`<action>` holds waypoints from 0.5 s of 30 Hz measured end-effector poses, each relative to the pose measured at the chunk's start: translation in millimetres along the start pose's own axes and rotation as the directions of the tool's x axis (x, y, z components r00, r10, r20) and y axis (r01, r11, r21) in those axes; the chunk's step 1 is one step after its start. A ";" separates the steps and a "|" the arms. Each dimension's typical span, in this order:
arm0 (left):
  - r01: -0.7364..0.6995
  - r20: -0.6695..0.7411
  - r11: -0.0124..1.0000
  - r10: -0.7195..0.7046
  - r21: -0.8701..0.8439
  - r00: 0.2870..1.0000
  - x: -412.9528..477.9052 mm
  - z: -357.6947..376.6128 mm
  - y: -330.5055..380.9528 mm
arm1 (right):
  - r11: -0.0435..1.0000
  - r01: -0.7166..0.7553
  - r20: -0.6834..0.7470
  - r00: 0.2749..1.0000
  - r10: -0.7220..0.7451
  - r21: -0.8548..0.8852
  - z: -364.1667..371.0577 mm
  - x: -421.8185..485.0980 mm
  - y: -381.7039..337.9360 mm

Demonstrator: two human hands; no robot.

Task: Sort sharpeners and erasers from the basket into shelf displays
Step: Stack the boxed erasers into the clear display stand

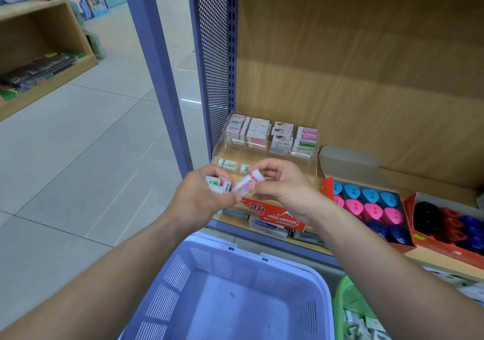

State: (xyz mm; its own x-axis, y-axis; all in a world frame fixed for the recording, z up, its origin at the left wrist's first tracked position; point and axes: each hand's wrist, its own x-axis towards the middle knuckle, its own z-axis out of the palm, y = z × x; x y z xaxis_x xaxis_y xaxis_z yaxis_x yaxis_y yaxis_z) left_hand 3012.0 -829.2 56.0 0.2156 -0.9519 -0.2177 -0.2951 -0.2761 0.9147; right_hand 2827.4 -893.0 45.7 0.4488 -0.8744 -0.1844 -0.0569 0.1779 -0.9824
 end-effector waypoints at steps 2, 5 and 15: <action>0.034 0.003 0.999 -0.034 0.008 0.999 -0.5 -2.0 -0.7 | 0.999 -0.026 -0.001 1.000 0.026 0.037 -3.9 -1.4 3.8; 0.103 0.047 0.994 -0.101 -0.033 0.994 -2.0 -5.7 -2.5 | 0.993 -0.092 -0.044 0.994 0.096 0.079 -15.7 -3.3 11.5; 0.169 0.104 0.985 -0.164 -0.042 0.981 0.7 -18.7 -17.6 | 0.984 -0.172 -0.348 0.926 0.146 -0.043 -62.1 27.8 45.6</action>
State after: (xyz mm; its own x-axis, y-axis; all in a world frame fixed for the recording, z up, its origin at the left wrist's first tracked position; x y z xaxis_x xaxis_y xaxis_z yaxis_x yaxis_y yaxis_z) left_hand 3034.8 -822.5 46.2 0.1634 -0.9022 -0.3991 -0.2146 -0.4273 0.8783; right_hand 2781.9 -937.3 -6.2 0.0969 -0.9408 -0.3247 -0.1717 0.3056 -0.9366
